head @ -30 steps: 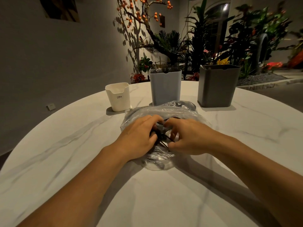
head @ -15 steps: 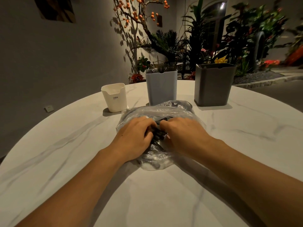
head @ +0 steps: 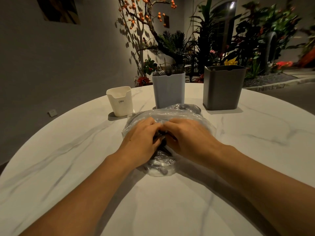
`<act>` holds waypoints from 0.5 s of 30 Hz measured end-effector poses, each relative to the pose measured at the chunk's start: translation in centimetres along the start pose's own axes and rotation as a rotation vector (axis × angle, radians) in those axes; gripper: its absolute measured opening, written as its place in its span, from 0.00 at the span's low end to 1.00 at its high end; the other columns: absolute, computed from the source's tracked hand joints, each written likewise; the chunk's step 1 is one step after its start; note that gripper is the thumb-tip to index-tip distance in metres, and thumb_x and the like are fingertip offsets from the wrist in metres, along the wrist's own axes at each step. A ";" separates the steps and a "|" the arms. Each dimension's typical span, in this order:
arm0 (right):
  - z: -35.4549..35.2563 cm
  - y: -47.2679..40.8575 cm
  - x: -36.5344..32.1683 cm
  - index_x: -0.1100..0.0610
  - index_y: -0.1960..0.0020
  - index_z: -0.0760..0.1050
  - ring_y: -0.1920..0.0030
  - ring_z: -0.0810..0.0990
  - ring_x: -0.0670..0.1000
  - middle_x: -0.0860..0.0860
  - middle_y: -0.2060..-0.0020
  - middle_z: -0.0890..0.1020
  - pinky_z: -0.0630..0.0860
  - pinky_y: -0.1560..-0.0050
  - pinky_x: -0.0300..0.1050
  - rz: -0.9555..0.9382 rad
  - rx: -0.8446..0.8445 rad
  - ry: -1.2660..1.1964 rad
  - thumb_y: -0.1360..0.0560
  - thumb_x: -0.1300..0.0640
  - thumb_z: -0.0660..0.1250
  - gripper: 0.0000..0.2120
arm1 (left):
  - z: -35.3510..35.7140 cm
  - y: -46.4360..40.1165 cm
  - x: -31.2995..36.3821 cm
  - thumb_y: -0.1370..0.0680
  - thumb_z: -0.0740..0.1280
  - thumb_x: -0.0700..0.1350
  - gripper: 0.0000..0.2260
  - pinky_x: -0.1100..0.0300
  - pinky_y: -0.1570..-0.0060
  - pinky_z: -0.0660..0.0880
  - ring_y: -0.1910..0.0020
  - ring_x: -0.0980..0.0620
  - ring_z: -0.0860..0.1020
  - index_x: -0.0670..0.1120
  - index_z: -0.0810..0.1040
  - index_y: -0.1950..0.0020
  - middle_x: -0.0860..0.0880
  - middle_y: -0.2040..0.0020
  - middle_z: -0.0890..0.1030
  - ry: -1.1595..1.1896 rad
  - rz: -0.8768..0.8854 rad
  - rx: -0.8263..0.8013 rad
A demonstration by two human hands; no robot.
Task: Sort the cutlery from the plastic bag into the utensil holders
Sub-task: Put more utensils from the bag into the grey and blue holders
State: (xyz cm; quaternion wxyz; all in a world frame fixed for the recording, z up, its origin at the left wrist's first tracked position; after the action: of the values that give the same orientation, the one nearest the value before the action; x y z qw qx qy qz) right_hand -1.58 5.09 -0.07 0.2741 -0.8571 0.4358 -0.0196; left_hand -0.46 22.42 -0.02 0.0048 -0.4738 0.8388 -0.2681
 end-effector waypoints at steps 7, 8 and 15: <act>-0.8 0.1 -0.5 0.53 0.40 0.80 0.53 0.78 0.44 0.50 0.50 0.83 0.81 0.49 0.42 -0.107 0.272 -0.073 0.22 0.54 0.69 0.12 | -0.1 -0.2 -0.1 0.20 0.69 0.45 0.11 0.54 0.41 0.76 0.46 0.56 0.74 0.50 0.78 0.38 0.56 0.45 0.76 0.124 0.086 0.131; -0.9 0.1 -0.7 0.54 0.41 0.80 0.52 0.79 0.44 0.50 0.49 0.83 0.81 0.49 0.42 -0.121 0.306 -0.088 0.22 0.54 0.70 0.11 | -0.2 -0.2 0.1 0.21 0.70 0.44 0.12 0.57 0.39 0.75 0.45 0.57 0.74 0.50 0.77 0.37 0.57 0.44 0.76 0.178 0.095 0.161; -2.2 -0.1 -2.7 0.54 0.45 0.76 0.53 0.78 0.47 0.46 0.54 0.79 0.79 0.53 0.43 -0.049 0.365 -0.395 0.22 0.44 0.62 0.15 | -1.1 -0.9 1.3 0.21 0.67 0.44 0.09 0.67 0.45 0.76 0.49 0.56 0.78 0.54 0.78 0.43 0.53 0.50 0.81 0.504 0.089 0.237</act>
State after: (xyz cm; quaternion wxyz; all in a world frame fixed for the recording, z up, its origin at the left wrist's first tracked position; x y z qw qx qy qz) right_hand -3.75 6.15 2.39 0.5033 -0.7910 0.3422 0.0631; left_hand -0.77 21.48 1.60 -0.1369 -0.3511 0.7963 -0.4732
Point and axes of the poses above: each hand's wrist, its own y-axis away from the middle knuckle, its own z-axis out of the palm, x = y × z, the point moved 1 cm from there along -y, towards the middle knuckle
